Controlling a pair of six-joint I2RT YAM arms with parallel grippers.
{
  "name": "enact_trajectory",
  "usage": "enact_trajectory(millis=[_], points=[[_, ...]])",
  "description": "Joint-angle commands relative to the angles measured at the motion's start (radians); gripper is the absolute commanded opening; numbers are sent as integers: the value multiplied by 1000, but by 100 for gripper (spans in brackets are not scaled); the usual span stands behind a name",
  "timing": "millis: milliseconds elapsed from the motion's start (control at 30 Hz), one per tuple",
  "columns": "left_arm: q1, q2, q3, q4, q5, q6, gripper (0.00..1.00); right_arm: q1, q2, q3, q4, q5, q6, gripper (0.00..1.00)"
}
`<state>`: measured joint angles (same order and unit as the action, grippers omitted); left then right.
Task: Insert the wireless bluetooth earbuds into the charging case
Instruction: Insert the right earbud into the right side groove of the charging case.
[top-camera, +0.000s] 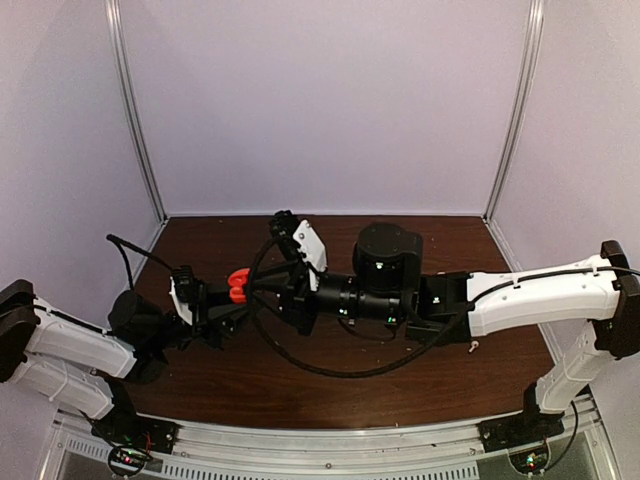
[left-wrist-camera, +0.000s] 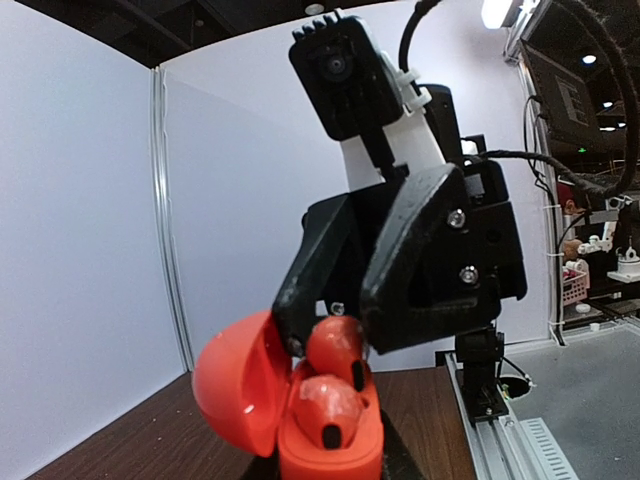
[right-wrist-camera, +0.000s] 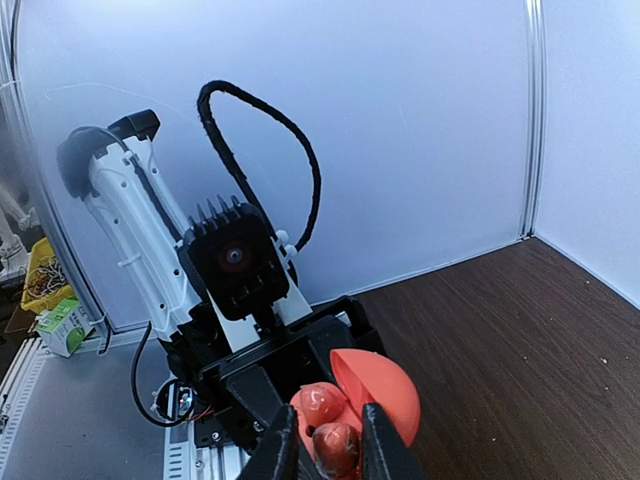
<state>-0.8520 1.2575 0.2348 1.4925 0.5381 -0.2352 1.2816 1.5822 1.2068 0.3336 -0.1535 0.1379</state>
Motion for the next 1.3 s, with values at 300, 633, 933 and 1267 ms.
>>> enact_trajectory(millis=[300, 633, 933, 1267], points=[[-4, 2, 0, 76, -12, -17, 0, -2, -47, -3, -58, 7, -17, 39], [-4, -15, 15, -38, -44, -37, 0, 2, -128, -40, -89, -64, -51, 67], [-4, -47, 62, -215, -29, -43, 0, -16, -185, -56, -165, -31, -58, 58], [-4, -50, 94, -281, 29, -47, 0, -44, -166, -35, -237, -41, -63, 33]])
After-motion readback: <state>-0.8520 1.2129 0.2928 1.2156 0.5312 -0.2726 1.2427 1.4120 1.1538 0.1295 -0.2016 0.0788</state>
